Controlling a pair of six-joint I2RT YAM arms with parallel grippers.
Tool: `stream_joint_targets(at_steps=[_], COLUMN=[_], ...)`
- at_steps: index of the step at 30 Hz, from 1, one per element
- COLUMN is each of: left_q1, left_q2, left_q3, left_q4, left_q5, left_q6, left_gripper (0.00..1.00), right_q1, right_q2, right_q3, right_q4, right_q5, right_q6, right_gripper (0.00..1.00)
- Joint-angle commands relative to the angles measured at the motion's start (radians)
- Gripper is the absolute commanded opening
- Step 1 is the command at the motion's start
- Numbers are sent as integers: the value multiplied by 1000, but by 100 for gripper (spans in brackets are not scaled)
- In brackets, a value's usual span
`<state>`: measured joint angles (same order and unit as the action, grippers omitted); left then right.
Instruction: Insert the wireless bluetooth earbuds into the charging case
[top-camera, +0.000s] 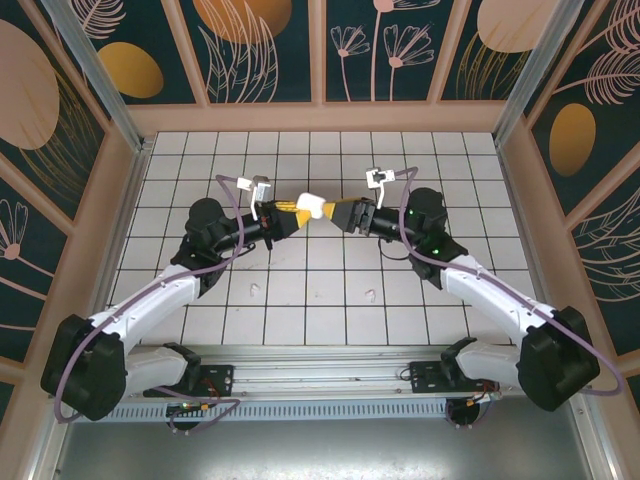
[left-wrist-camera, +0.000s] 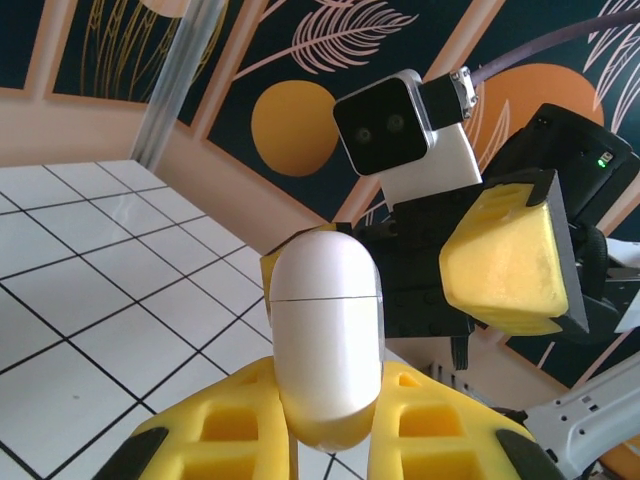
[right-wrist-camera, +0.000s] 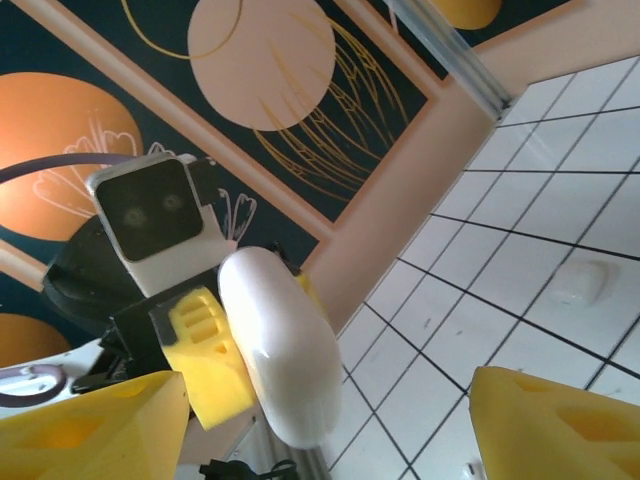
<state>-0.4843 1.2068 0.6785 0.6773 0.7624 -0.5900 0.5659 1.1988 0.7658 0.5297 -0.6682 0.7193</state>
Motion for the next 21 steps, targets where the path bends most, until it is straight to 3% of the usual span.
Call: stream_joint_targets(at_steps=[1, 4, 9, 21], left_q1=[3, 3, 3, 3], left_q2=[12, 17, 28, 43], left_q3=[-8, -7, -1, -8], left_q4=[88, 102, 113, 157], left_q5=[38, 40, 51, 77], left_q6=[-43, -54, -69, -99], left_gripper=[14, 14, 15, 15], right_q1=[10, 10, 14, 20], right_q2=[20, 40, 54, 83], right_q3=[47, 52, 50, 45], right_q4=[101, 139, 173, 245], right_q5=[-54, -78, -94, -167], right_q6=[12, 22, 0, -14], right_gripper=[69, 61, 58, 38])
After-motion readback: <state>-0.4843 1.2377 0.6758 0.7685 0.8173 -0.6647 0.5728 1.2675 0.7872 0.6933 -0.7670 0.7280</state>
